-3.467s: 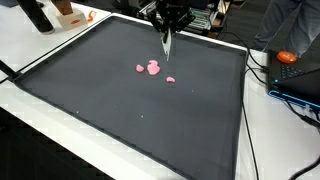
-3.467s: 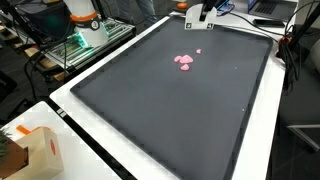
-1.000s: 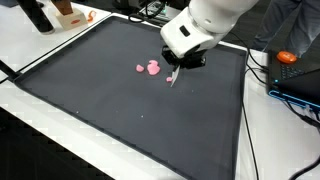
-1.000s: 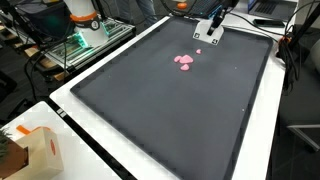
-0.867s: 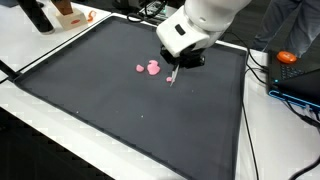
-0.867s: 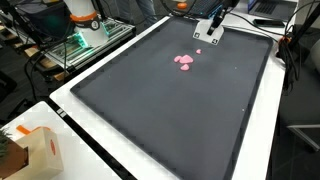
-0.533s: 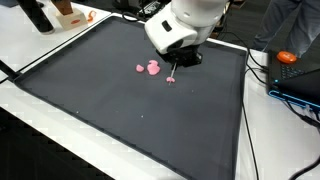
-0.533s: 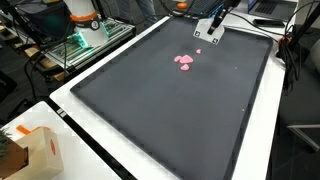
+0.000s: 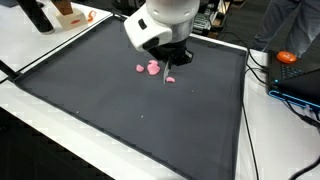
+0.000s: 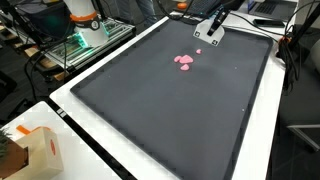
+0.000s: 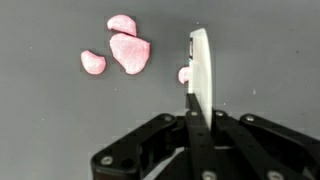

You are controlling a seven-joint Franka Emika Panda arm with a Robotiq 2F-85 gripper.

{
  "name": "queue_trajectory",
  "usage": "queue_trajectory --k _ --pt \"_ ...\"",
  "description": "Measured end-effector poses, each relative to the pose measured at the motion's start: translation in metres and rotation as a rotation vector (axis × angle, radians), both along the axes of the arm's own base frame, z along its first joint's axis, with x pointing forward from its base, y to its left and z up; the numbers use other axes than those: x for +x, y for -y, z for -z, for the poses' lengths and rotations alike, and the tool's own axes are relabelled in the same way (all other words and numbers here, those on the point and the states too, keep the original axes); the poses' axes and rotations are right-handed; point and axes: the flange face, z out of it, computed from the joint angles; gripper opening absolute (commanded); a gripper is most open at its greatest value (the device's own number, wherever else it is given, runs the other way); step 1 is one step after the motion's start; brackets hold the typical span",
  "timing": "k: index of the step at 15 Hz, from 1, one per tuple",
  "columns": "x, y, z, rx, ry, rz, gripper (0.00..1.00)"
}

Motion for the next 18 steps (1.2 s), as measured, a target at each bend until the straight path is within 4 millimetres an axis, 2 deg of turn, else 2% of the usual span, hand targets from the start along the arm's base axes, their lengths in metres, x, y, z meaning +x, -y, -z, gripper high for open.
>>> queue_trajectory --k 7,18 --pt "0.015 0.041 -0.005 0.088 -0.016 0.081 0.01" --pt "0.031 0.128 -0.005 0.255 -0.041 0.220 0.01"
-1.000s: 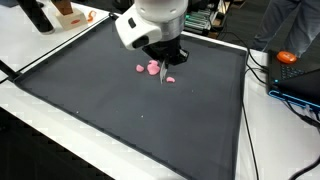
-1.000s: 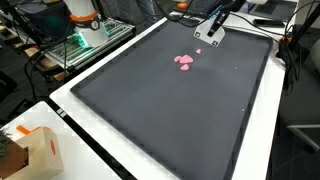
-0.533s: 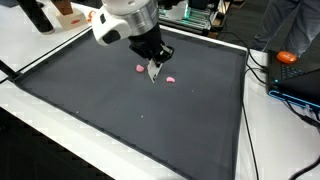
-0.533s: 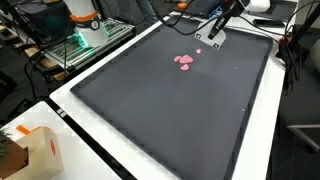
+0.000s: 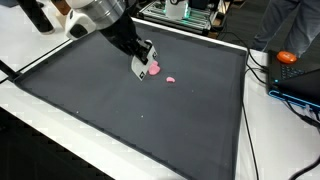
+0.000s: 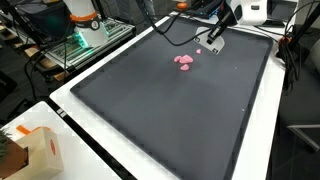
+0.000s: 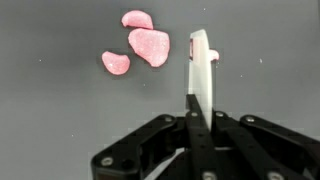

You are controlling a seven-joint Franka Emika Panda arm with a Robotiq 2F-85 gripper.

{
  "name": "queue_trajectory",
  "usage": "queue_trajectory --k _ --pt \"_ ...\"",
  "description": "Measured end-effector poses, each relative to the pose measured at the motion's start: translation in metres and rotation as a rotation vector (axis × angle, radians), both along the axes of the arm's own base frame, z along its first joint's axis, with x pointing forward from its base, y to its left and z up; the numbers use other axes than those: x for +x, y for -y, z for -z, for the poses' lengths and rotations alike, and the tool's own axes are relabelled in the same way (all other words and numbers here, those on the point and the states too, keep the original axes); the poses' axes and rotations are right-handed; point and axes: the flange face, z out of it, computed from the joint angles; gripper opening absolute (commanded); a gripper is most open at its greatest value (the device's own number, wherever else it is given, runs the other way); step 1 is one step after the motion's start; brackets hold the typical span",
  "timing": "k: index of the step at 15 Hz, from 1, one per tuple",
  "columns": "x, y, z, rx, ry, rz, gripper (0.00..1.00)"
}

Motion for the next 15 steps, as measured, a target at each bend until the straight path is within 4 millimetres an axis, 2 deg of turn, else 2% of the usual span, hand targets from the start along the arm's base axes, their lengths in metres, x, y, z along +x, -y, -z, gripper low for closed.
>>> queue_trajectory --k 6,11,15 --pt "-0.005 0.043 0.010 0.108 -0.020 0.049 0.01" --pt "-0.020 0.077 0.023 0.171 -0.027 0.095 0.01" --pt "-0.034 0.096 0.027 0.210 -0.003 0.112 0.01"
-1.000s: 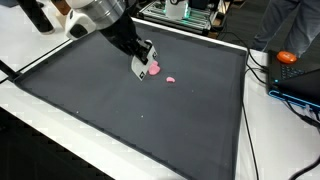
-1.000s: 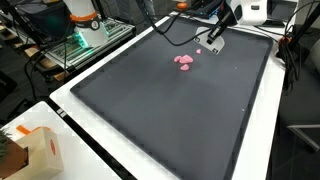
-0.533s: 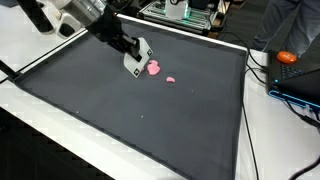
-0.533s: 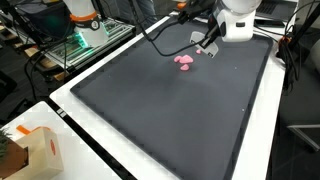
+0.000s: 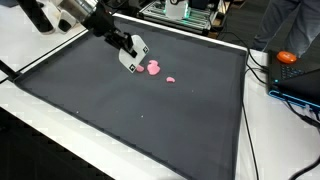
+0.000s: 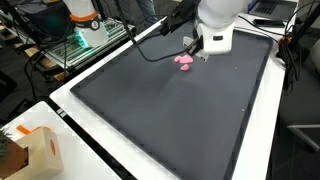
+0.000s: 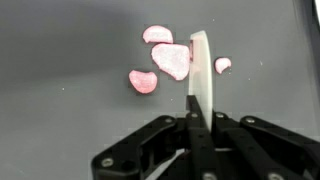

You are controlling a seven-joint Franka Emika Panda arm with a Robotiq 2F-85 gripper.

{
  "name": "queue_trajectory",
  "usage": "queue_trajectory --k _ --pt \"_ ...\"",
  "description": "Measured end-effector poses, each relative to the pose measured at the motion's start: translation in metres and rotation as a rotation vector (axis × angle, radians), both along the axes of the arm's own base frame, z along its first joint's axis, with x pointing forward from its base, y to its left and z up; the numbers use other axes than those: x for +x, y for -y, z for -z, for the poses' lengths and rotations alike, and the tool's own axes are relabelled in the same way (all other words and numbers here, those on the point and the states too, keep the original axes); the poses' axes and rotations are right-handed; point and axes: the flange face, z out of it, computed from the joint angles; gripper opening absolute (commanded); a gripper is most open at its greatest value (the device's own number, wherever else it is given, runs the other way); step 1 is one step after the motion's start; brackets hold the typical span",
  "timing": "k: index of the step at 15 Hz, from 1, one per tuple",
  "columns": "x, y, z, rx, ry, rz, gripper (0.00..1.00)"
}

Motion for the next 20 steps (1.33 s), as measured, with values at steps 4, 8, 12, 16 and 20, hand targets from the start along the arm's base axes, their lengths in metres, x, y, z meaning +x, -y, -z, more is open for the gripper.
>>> queue_trajectory --k 4,8,12,16,20 --pt "-0.015 0.010 0.005 0.017 0.030 0.006 0.01" --pt "-0.032 0.020 0.009 0.008 0.066 0.003 0.01" --pt "-0.047 0.030 0.011 -0.009 0.102 -0.004 0.01" --pt "-0.060 0.035 0.008 -0.025 0.141 -0.020 0.01" --pt "-0.071 0.034 0.008 -0.060 0.167 -0.051 0.01"
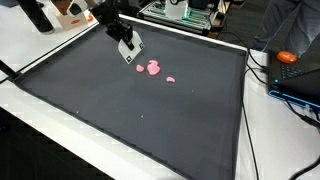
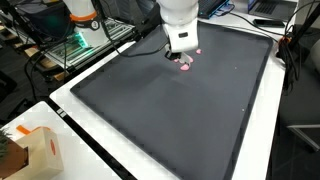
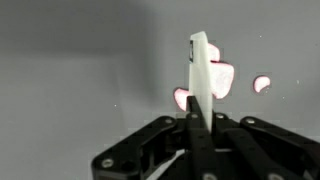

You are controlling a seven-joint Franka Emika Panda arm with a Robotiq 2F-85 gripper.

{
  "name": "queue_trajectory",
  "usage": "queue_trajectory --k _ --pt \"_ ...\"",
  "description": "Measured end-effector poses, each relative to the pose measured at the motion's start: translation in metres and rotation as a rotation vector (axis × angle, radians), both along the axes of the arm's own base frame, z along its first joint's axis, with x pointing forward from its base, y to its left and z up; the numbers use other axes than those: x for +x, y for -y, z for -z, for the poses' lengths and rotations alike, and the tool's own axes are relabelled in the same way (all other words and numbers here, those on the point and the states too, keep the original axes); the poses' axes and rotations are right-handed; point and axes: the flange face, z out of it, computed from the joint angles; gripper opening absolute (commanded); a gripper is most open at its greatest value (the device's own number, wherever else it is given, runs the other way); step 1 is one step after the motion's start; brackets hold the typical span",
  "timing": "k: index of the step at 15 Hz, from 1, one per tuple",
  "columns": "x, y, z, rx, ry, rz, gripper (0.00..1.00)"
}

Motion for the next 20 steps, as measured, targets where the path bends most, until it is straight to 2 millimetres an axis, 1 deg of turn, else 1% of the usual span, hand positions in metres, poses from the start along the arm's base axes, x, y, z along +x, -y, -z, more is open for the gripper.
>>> queue_trajectory --k 5,9,15,20 --pt "-0.010 -0.005 0.003 -0.094 0.028 -0.075 0.01" --pt "-0.015 -0.014 0.000 -0.149 0.055 -0.134 0.01" --pt "-0.021 -0.035 -0.014 -0.210 0.078 -0.230 0.01" --pt "-0.025 -0.059 -0.031 -0.255 0.105 -0.306 0.01"
